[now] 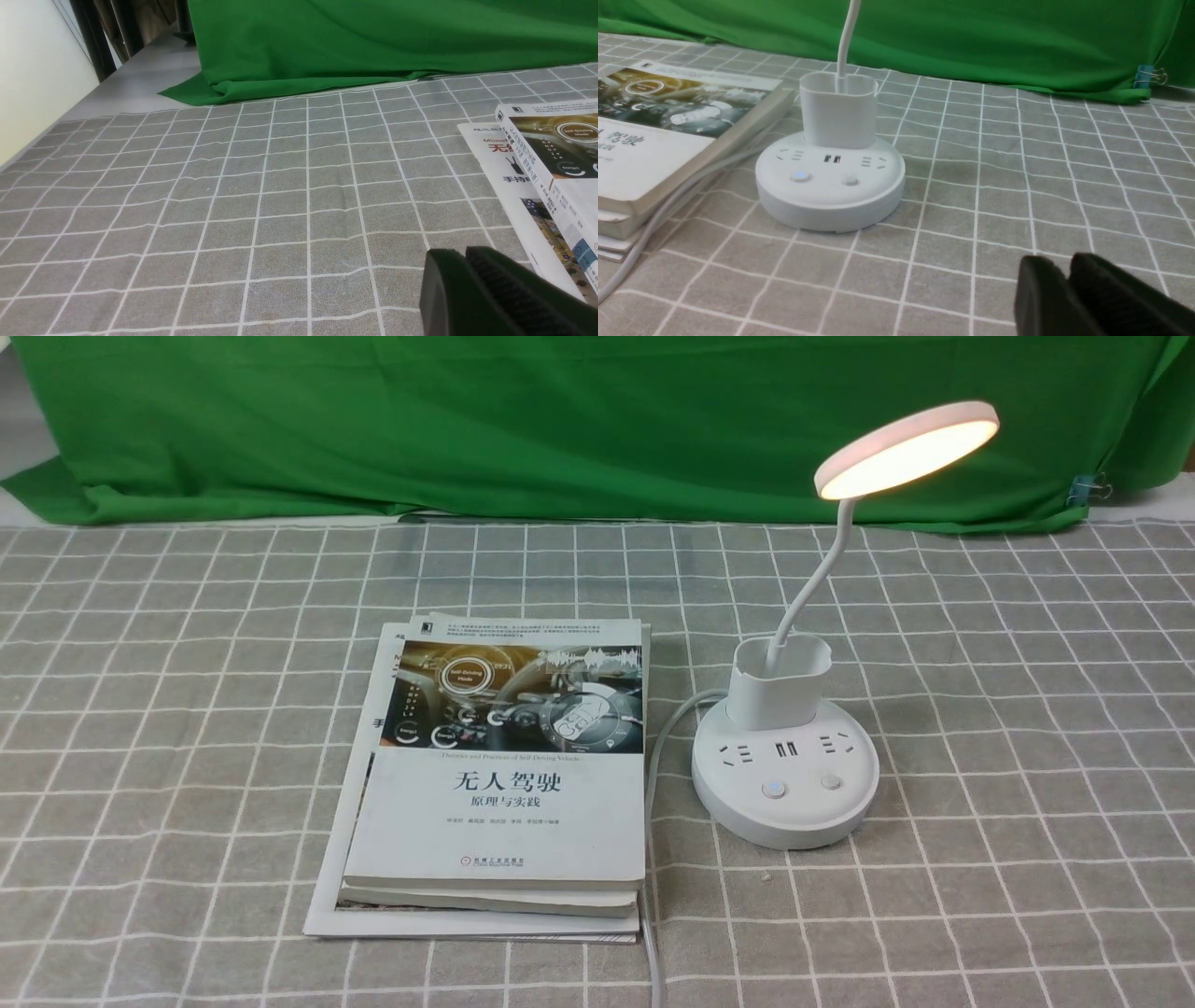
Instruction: Turn on the desk lamp on the grey coffee tablecloth with your hand.
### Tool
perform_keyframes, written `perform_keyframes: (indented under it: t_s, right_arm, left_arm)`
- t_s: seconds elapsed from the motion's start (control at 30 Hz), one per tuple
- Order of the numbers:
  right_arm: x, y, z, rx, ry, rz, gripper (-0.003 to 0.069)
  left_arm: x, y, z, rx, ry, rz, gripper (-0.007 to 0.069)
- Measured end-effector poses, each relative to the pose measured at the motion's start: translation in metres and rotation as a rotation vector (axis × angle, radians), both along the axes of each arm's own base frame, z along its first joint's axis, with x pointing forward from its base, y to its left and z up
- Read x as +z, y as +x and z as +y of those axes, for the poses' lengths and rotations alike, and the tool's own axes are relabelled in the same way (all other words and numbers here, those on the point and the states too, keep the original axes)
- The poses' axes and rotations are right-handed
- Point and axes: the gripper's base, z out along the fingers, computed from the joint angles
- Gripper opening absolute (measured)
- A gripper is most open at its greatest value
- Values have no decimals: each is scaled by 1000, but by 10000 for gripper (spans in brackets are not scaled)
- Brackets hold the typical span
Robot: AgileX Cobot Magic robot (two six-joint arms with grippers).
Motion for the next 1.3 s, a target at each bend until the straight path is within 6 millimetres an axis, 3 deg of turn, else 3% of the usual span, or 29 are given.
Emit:
perform_keyframes:
  t_s: [1.3]
  right_arm:
    - [0, 0, 0, 0, 1, 0, 234]
  left_arm:
    - [0, 0, 0, 0, 0, 0, 19]
